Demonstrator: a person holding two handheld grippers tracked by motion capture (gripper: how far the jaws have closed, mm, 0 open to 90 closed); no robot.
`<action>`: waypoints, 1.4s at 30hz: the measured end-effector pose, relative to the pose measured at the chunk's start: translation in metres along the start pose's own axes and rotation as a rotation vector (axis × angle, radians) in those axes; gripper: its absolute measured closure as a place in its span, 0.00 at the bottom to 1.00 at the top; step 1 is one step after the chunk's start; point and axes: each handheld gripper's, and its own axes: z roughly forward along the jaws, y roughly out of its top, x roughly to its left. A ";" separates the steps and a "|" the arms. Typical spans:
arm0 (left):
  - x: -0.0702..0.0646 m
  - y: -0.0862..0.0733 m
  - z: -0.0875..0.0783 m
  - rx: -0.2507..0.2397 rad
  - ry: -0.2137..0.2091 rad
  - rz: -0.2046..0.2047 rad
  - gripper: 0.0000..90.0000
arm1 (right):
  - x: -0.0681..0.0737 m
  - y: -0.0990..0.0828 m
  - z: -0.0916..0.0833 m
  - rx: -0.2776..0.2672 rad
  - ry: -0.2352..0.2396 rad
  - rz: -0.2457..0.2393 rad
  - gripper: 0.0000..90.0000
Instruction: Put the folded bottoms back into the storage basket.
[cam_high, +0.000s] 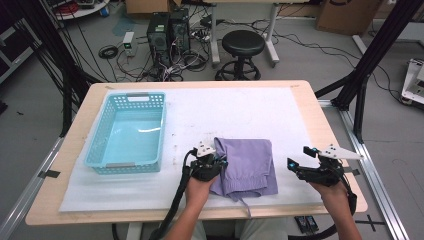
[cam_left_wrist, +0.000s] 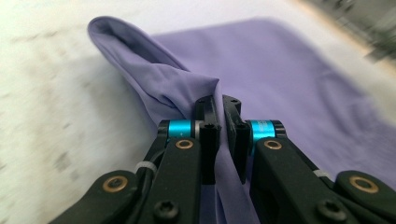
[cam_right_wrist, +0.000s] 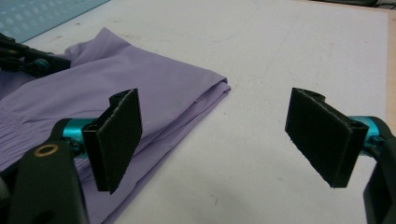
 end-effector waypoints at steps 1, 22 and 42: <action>0.000 0.001 -0.002 -0.020 -0.021 -0.004 0.96 | 0.000 0.000 0.000 0.000 0.000 0.000 0.21; 0.000 -0.004 0.012 0.094 0.099 -0.040 0.51 | 0.001 0.000 0.001 0.001 0.004 -0.003 0.21; -0.015 0.023 -0.008 -0.082 -0.078 0.015 0.96 | -0.002 0.000 -0.002 -0.011 0.002 0.014 0.21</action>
